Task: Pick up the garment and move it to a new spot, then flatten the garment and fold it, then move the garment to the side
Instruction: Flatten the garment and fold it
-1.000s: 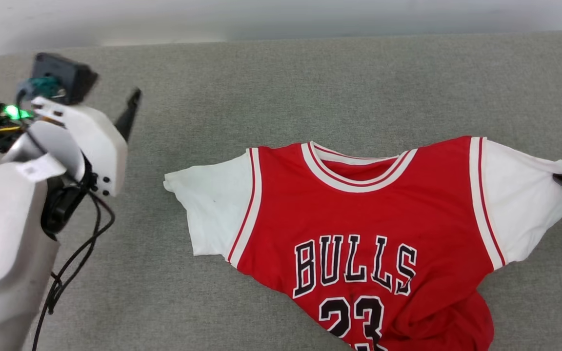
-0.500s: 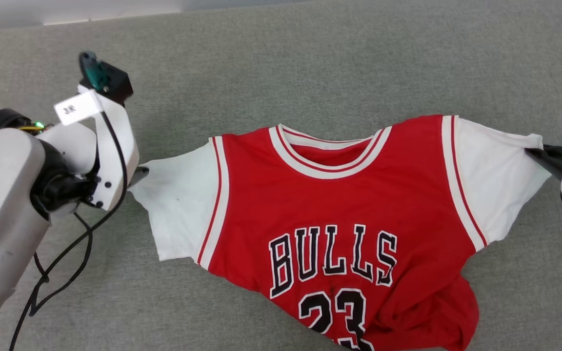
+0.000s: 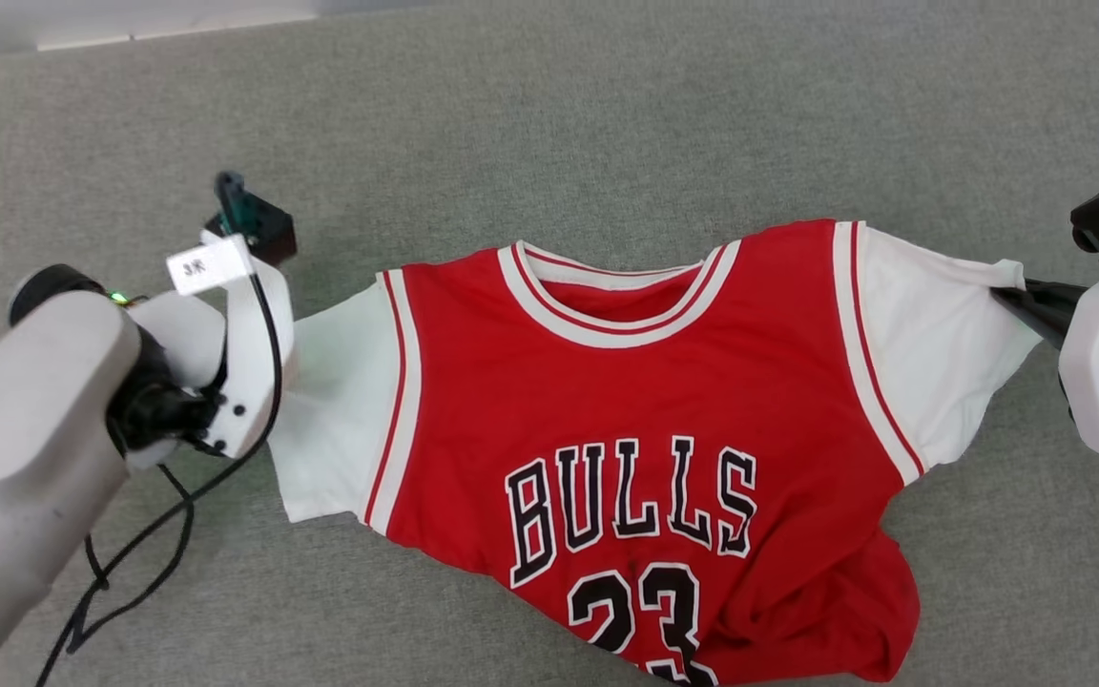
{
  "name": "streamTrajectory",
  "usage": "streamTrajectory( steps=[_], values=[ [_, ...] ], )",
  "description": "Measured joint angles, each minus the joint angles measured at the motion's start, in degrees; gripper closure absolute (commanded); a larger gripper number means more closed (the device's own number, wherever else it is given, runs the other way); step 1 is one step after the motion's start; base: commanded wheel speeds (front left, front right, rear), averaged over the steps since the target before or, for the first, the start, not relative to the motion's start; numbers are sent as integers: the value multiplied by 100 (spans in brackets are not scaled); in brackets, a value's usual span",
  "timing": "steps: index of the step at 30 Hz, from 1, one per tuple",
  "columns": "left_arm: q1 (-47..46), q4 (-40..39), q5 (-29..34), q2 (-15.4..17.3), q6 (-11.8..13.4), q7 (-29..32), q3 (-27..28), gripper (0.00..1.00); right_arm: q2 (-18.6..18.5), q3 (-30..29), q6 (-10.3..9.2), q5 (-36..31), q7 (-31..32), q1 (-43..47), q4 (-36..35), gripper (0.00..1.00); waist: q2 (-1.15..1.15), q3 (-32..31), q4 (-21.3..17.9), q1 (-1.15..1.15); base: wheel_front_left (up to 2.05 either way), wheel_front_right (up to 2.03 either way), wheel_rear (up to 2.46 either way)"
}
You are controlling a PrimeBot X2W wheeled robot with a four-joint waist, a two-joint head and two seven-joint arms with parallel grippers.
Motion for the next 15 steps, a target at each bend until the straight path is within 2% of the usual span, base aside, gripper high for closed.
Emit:
streamTrajectory(
  steps=[4,5,15],
  values=[
    [-32,-45,-27,-26,0,-430,-275,100,-23,-23,0,13,-197,-40,21,100,0,-187,78,0,0,0,0],
    [-113,-120,-42,-7,0,-704,-367,100,-80,-118,0,3,-325,-124,30,100,0,-314,129,0,0,0,0],
    [-1023,-624,-81,99,-1,-1777,-426,100,-330,-494,0,-94,-523,-455,16,100,0,-874,416,0,0,0,0]
  ],
)
